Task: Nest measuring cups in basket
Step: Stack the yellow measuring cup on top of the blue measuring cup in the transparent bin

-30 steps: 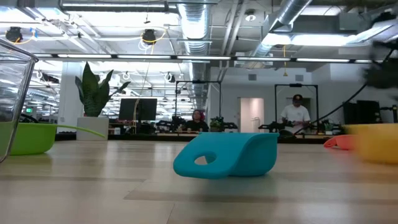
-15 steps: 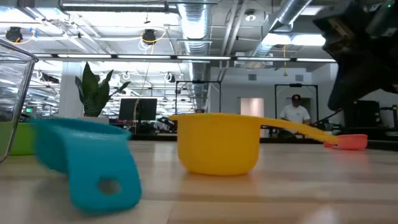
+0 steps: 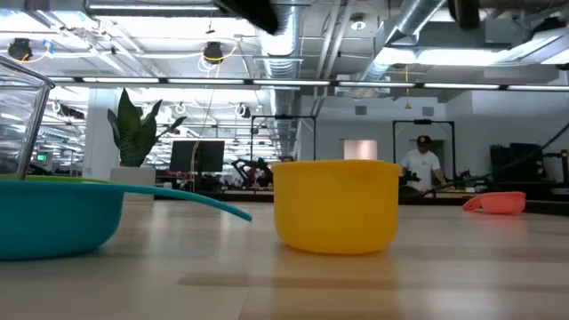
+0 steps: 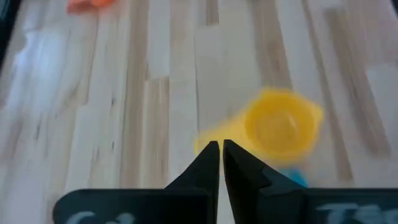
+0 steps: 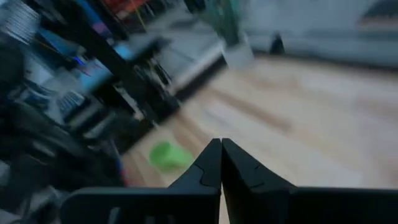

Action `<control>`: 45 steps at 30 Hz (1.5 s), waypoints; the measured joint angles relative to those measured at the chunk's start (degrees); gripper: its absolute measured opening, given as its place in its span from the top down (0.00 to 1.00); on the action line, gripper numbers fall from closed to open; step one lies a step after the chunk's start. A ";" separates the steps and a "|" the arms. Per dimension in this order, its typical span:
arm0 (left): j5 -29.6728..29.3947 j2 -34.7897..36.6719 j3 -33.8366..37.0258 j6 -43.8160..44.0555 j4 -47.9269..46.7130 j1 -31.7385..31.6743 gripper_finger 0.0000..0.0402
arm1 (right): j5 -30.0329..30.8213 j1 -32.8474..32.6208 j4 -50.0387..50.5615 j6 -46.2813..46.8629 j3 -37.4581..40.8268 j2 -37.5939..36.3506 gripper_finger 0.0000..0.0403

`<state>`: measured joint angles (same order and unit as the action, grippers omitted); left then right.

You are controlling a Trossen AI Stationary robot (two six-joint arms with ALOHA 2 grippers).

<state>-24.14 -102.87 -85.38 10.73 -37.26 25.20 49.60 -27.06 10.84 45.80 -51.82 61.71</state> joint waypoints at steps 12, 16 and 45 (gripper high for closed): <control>19.57 -10.90 -4.04 -20.19 1.73 -8.02 0.78 | -1.73 0.45 2.67 -19.37 -4.99 -11.95 0.95; 19.56 -12.45 -6.93 -26.50 2.51 -8.09 0.66 | -1.75 0.44 6.67 -19.32 -4.91 -14.14 0.93; 21.97 -18.24 -8.50 -19.05 -2.42 -15.57 0.78 | -2.34 -4.51 8.43 -15.83 -4.91 -14.47 0.95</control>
<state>-2.18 -121.11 -93.89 -8.32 -39.68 9.63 47.27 -31.57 19.27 29.98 -56.73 47.24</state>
